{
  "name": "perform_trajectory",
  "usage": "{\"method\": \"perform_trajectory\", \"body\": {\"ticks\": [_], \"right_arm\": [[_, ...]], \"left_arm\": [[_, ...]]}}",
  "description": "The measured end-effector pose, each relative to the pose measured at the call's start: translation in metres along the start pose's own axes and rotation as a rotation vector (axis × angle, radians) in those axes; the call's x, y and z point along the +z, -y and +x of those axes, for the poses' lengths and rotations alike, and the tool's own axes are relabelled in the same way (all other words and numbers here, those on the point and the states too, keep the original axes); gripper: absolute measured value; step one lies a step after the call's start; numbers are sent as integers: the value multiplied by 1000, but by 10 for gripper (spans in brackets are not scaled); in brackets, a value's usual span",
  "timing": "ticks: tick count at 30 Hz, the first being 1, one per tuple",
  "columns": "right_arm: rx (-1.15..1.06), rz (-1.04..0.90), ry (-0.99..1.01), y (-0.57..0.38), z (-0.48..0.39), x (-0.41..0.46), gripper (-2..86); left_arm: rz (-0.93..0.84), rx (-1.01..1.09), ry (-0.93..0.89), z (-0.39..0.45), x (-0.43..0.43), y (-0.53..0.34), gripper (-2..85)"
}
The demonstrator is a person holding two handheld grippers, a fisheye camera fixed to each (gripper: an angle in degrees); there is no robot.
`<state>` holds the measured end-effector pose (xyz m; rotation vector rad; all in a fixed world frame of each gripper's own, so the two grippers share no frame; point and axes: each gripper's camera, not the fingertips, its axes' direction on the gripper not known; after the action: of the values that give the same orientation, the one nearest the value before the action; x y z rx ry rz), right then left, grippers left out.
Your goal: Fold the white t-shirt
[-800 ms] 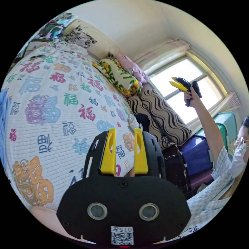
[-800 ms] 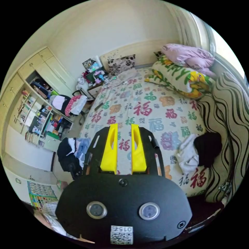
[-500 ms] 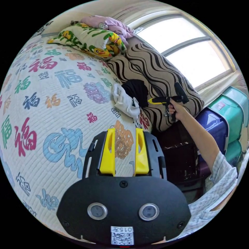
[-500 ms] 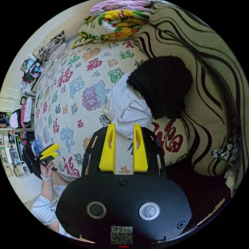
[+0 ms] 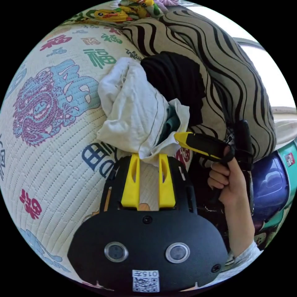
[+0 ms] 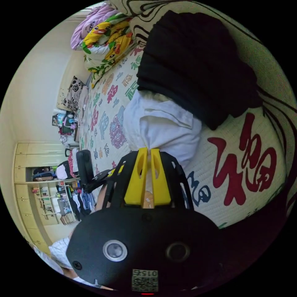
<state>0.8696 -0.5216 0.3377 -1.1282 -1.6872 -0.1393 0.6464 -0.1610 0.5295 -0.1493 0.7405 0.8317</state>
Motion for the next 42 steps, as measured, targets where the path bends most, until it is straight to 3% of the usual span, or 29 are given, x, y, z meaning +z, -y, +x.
{"method": "perform_trajectory", "body": {"ticks": [3, 7, 12, 17, 20, 23, 25, 27, 30, 35, 39, 42], "right_arm": [[-132, 60, 64, -12, -12, -32, 6], [-387, 122, 270, -30, -73, -78, 4], [-771, 189, 388, -90, -175, -128, 3], [-964, 135, 498, -183, -205, -132, 4], [-903, -4, 428, -227, -172, -80, 5], [-615, -129, 231, -240, -94, -5, 7], [-271, -261, 394, -251, -18, 43, 11], [-182, -284, 399, -265, 12, 56, 17], [-209, -220, 317, -282, 28, 54, 39], [-392, -89, 48, -280, 6, 47, 123], [-607, -175, -94, -268, -37, 85, 122], [-599, -350, -136, -250, -41, 137, 50]], "left_arm": [[125, 73, -97, 0, -36, -17, 30], [383, 245, -20, 25, -154, -57, -1], [671, 476, 133, 79, -313, -151, -6], [710, 639, 235, 102, -375, -300, -5], [627, 548, 259, 62, -349, -383, -3], [555, 169, 278, -22, -311, -450, 8], [511, -157, 123, -97, -294, -496, 49], [546, -313, 75, -130, -294, -527, 95], [597, -401, 145, -149, -309, -549, 143], [517, -503, 275, -176, -316, -531, 168], [458, -483, 171, -186, -300, -503, 147], [365, -422, 69, -187, -284, -480, 75]]}}
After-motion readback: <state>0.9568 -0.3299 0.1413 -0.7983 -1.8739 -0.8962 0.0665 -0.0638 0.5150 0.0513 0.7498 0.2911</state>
